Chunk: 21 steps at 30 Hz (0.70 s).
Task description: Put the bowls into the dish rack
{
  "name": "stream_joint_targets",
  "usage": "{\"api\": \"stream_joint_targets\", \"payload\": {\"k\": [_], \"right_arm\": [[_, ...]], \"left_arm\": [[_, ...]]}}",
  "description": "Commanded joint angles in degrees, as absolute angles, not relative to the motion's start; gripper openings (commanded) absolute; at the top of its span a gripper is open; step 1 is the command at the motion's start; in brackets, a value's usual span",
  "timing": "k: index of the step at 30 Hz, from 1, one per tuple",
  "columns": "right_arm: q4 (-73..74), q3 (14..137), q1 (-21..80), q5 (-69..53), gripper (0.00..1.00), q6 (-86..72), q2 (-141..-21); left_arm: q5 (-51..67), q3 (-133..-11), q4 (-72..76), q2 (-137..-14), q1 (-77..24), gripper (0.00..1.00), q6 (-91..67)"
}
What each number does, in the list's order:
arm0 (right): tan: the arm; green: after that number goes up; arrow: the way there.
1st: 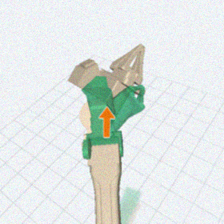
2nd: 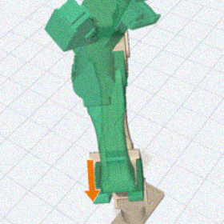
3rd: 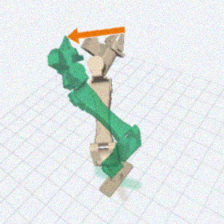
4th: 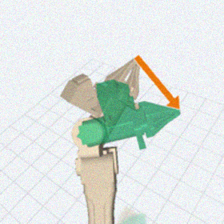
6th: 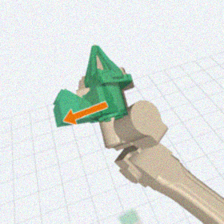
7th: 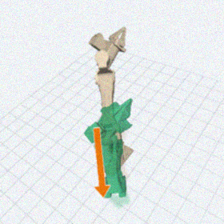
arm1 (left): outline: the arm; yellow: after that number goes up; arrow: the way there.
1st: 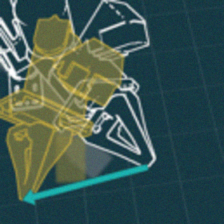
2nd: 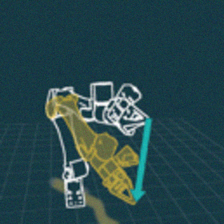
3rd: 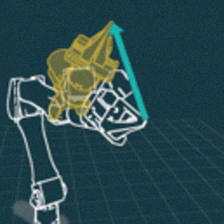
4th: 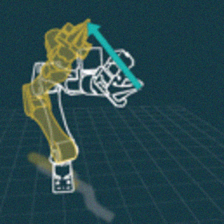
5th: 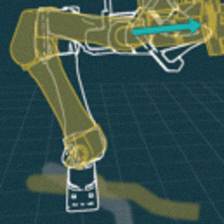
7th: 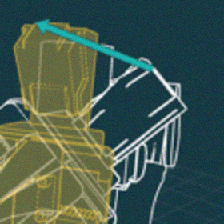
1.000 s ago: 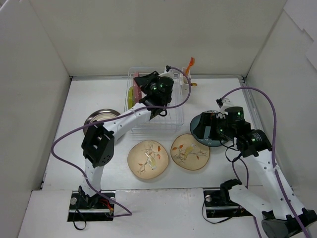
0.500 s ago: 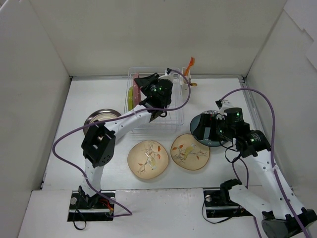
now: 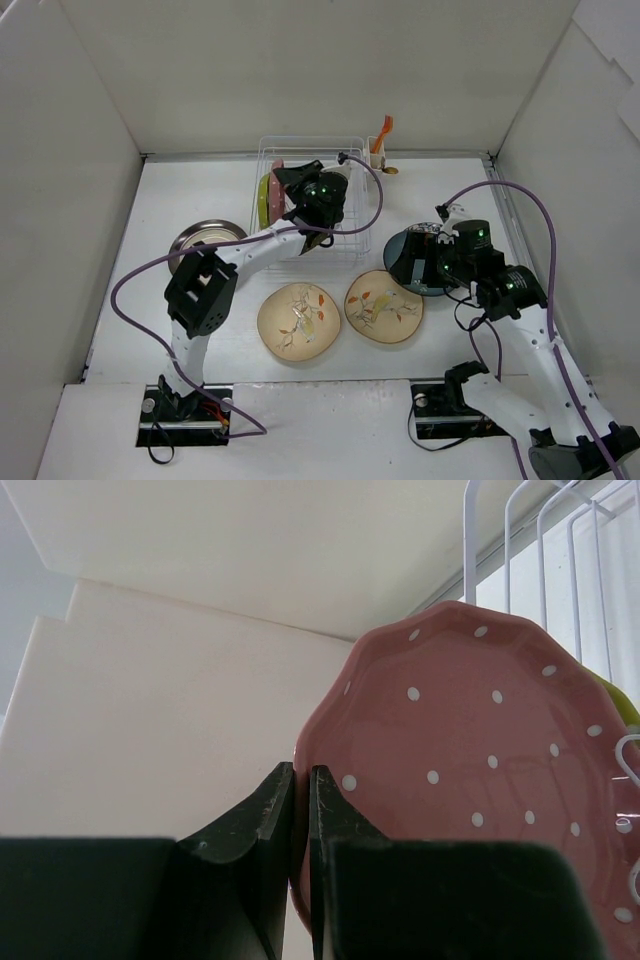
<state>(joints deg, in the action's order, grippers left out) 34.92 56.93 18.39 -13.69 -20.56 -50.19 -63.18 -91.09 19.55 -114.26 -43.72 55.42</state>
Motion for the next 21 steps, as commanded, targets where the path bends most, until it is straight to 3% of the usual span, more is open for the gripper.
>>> {"api": "stream_joint_targets", "payload": {"k": [1,8,13,21], "right_arm": [[32.34,56.78,18.02,-13.10,0.94,-20.83,-49.75],[32.52,56.51,18.02,-13.27,0.94,-21.01,-49.22],[32.52,56.43,18.10,-13.80,0.94,-21.27,-49.31],[32.35,57.04,18.10,-13.98,0.94,-20.92,-49.75]], "left_arm": [[-64.34,-93.60,21.29,-107.84,-43.59,0.00,54.42],[-62.32,-94.92,6.45,-107.32,-42.45,0.00,38.26],[-62.05,-94.31,4.14,-106.52,-41.84,0.00,34.64],[-61.61,-95.27,-1.30,-105.38,-40.78,0.17,29.01]]}}
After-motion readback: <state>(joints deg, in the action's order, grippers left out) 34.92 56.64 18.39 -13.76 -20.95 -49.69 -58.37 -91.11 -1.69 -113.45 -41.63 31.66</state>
